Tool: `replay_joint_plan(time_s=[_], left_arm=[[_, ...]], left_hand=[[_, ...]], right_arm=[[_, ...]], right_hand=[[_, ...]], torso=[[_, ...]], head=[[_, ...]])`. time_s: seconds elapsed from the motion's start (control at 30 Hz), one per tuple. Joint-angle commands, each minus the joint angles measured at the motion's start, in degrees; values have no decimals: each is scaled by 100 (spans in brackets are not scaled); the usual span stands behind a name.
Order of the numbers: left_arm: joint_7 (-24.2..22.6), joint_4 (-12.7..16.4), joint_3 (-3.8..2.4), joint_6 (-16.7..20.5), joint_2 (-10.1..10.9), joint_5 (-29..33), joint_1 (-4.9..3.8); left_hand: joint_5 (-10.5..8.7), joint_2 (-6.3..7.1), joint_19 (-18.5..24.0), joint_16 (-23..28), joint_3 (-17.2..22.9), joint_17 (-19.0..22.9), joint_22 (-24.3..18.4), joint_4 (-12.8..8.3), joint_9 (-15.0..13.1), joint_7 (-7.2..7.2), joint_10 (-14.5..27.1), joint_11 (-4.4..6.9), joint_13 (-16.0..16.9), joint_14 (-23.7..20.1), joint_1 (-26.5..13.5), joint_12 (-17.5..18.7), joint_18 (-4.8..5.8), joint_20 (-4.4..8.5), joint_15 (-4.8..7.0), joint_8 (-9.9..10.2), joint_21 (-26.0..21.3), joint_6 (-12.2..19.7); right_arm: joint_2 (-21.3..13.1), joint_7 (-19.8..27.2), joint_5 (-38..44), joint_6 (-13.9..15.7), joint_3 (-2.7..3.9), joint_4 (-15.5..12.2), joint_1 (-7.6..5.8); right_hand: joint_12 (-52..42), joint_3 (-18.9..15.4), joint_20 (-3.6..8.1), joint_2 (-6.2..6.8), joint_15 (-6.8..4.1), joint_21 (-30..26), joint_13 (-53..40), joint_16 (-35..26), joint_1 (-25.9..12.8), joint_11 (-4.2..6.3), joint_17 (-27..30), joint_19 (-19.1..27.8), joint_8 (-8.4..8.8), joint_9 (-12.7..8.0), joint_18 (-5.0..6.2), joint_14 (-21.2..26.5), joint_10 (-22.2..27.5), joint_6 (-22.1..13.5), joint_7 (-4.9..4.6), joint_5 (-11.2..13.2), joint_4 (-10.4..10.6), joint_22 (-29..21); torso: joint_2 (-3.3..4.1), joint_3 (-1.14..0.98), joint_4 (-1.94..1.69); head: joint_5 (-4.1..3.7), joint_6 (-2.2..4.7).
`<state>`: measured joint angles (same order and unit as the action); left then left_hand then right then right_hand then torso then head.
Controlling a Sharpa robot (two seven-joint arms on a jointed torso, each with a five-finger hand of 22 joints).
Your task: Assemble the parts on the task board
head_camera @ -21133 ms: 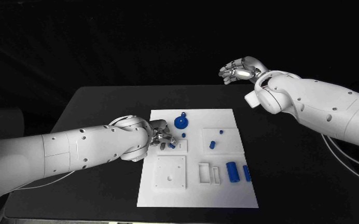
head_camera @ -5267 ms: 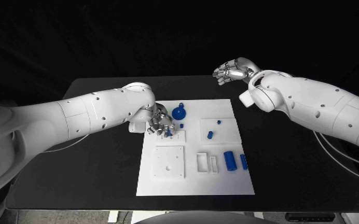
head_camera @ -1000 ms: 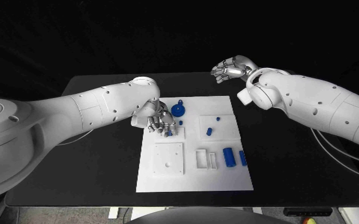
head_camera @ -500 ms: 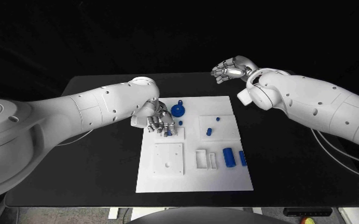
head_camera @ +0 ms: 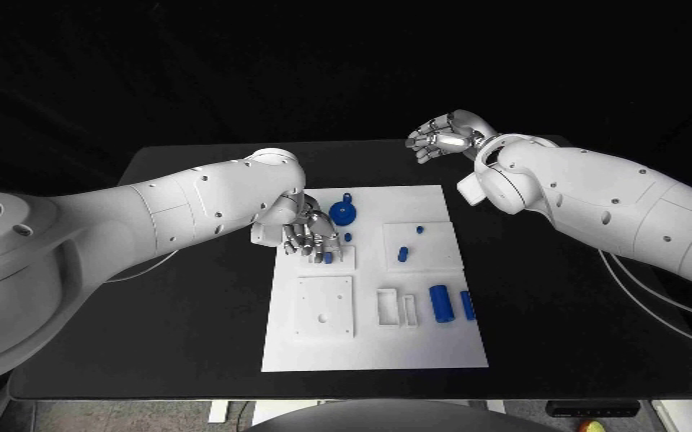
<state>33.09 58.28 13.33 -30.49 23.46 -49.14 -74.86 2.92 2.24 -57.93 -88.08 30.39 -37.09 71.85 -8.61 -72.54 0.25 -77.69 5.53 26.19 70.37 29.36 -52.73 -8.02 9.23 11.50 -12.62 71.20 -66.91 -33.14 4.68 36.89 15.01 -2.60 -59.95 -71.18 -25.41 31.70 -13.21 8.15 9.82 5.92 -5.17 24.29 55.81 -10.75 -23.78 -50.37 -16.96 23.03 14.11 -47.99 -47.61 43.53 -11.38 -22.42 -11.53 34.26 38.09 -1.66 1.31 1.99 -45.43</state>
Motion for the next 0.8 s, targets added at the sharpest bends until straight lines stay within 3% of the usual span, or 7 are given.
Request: replay_joint_plan(time_s=[0.03, 0.43, 0.73, 0.8], left_arm=[[-43, -1, -2, 28, -8, 16, 1], [-47, 20, -3, 72, 33, 16, 1], [-36, 269, -15, 173, 216, -2, -3], [-38, 344, -41, 208, 266, -37, -5]], left_hand=[[-15, 2, 24, 4, -69, -8, -3, -23, 3, 16, -14, 12, 7, -27, -70, 36, -36, 648, 28, 20, -16, -28], [-15, -66, 31, 5, -118, -18, -2, -122, 6, 10, -15, 18, 18, -30, -43, 38, -63, 655, 35, 30, -14, -32], [-15, -46, 33, 9, -151, -20, -5, -130, 8, 10, -15, 18, 20, -30, -73, 40, -66, 652, 35, 34, -15, -34], [-15, -44, 33, 9, -153, -20, -5, -130, 9, 10, -15, 18, 20, -30, -75, 41, -66, 652, 35, 35, -16, -34]], right_arm=[[1, 43, 5, -73, 1, -2, 1], [-2, 43, 5, -76, 1, -1, 2], [-29, 42, 5, -72, 1, -2, 4], [-34, 42, 5, -72, 1, -3, 4]], right_hand=[[-31, -32, -17, -9, 10, -29, 10, 35, -45, -33, 7, 39, 18, -7, 89, 11, 23, -47, -154, -30, 1, -8], [-34, -41, -17, -12, 11, -31, 17, 38, -49, -33, 13, 43, 18, -10, 89, 14, 24, -52, -155, -50, 0, -9], [-35, -46, -17, -13, 11, -32, 20, 39, -51, -33, 16, 44, 17, -10, 89, 15, 24, -53, -156, -57, -1, -10], [-35, -47, -17, -13, 11, -32, 20, 40, -52, -34, 17, 44, 17, -11, 89, 16, 24, -53, -156, -59, -1, -10]], torso=[[-1, -2, -2], [-3, 2, 0], [-6, 2, -5], [-5, 1, -6]], head=[[2, -3], [4, -5], [-1, 4], [0, 7]])
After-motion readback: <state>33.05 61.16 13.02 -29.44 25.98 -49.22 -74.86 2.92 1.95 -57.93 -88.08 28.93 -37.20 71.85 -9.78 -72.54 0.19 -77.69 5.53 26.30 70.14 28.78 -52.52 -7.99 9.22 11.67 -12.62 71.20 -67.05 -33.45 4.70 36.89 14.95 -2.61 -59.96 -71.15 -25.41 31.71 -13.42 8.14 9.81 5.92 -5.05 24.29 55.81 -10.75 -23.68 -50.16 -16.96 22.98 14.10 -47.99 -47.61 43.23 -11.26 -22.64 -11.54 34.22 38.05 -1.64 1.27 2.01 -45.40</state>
